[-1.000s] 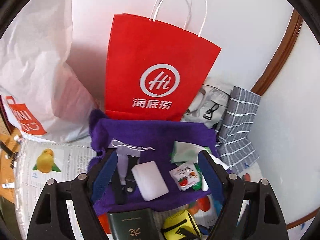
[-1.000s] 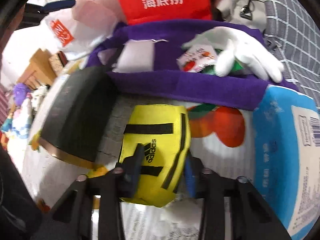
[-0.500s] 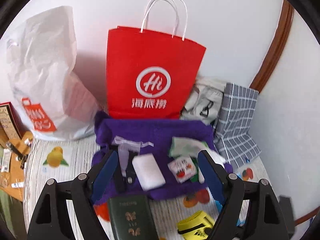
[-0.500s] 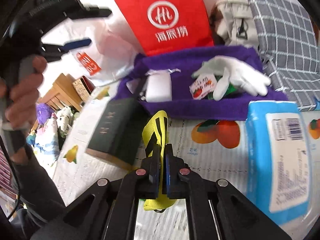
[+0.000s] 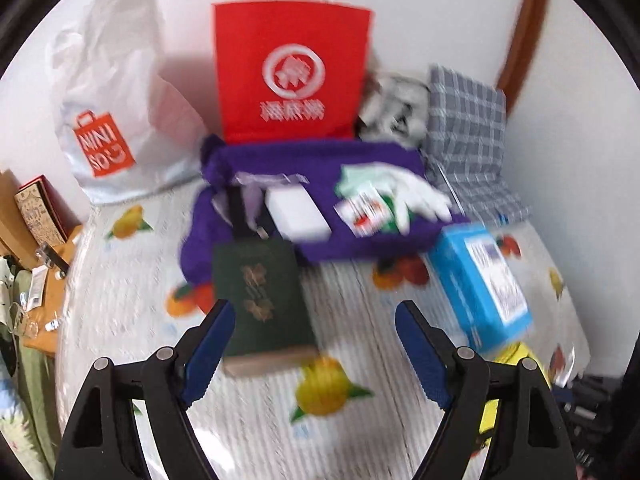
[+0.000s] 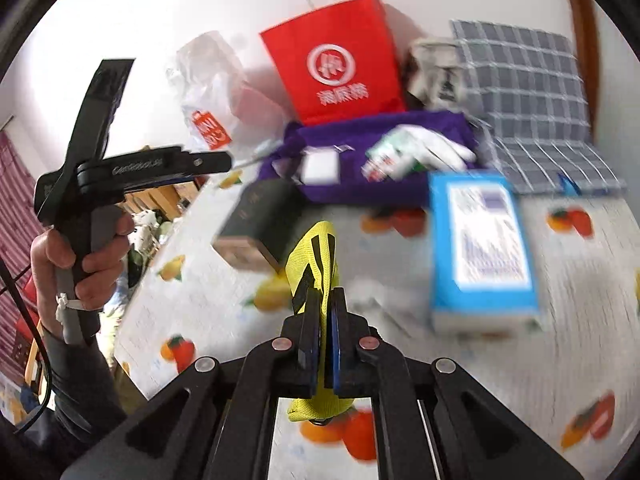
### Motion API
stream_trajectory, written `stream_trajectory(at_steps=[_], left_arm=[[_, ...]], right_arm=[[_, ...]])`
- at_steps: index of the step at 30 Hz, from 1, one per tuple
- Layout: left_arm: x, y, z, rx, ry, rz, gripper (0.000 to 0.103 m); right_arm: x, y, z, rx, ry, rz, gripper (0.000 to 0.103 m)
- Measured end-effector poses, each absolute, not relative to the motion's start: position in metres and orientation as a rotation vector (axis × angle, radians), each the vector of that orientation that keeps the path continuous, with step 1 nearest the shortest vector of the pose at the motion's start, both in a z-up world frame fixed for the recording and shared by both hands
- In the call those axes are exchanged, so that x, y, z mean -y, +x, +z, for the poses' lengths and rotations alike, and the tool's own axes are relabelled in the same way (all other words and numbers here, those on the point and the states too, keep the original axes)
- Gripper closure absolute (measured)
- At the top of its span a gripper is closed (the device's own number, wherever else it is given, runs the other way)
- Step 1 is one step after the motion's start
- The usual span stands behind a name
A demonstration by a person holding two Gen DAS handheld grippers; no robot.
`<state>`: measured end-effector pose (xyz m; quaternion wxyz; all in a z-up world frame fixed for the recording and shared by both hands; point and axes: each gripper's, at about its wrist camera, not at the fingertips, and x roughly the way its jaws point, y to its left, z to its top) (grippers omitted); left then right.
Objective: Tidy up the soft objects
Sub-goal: 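Lift the pouch with the right gripper while the left gripper grasps the white tissue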
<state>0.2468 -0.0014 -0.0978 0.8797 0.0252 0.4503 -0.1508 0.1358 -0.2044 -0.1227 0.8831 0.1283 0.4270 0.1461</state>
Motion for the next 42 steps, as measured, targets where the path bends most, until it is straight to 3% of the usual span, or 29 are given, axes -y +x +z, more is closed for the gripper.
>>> stream_trajectory(at_steps=[13, 17, 19, 21, 23, 24, 36, 40, 42], left_arm=[[0.063, 0.195, -0.168, -1.044, 0.192, -0.409, 0.023], [0.081, 0.195, -0.178, -1.033, 0.246, -0.414, 0.023], [0.087, 0.196, -0.182, -1.033, 0.256, -0.426, 0.023], [0.093, 0.199, -0.187, -1.034, 0.258, -0.439, 0.023], [0.098, 0.201, -0.191, -1.036, 0.26, -0.447, 0.023], [0.1, 0.201, -0.193, -1.037, 0.262, -0.453, 0.023], [0.122, 0.224, -0.2, -1.018, 0.303, -0.485, 0.024], [0.126, 0.235, -0.212, -1.039, 0.304, -0.485, 0.042], [0.127, 0.237, -0.213, -1.018, 0.29, -0.491, 0.045]], right_arm=[[0.286, 0.107, -0.183, -0.965, 0.351, 0.121, 0.096], [0.299, 0.11, -0.195, -0.981, 0.328, 0.078, 0.085], [0.301, 0.109, -0.198, -0.98, 0.32, 0.086, 0.075], [0.301, 0.106, -0.197, -0.969, 0.321, 0.095, 0.041], [0.298, 0.103, -0.195, -0.961, 0.304, 0.096, 0.025], [0.296, 0.102, -0.194, -0.965, 0.292, 0.096, 0.021], [0.247, 0.116, -0.221, -1.023, -0.006, 0.06, 0.018], [0.252, 0.115, -0.222, -1.008, 0.008, 0.049, 0.018], [0.252, 0.115, -0.222, -1.0, 0.01, 0.041, 0.018]])
